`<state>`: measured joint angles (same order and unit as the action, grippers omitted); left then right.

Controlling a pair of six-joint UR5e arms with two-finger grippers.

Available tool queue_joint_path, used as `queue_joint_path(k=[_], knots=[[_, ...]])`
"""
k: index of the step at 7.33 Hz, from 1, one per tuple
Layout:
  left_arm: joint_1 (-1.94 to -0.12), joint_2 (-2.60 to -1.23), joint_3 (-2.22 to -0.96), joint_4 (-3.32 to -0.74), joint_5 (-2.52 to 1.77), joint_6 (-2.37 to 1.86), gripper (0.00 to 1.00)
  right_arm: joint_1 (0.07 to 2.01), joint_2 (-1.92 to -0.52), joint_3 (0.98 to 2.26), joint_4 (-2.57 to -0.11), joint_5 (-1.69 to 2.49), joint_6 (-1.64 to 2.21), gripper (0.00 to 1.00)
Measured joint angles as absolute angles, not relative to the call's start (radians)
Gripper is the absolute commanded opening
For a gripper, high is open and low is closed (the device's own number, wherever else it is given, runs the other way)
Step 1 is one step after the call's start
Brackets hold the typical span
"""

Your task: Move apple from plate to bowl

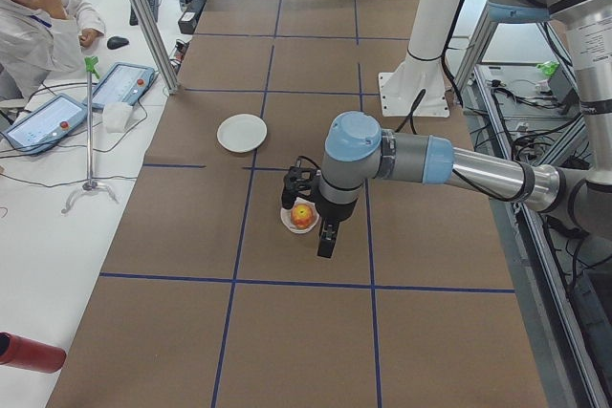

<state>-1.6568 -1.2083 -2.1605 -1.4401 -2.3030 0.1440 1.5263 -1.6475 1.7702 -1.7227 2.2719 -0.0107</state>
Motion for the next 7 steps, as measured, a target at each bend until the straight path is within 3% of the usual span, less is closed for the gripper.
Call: queue_joint_path(k=[7], knots=[[-1.665, -1.194, -2.212, -1.443, -2.297, 0.146, 1.00, 1.526, -1.647, 1.770, -1.723, 2.272, -0.011, 1.00]])
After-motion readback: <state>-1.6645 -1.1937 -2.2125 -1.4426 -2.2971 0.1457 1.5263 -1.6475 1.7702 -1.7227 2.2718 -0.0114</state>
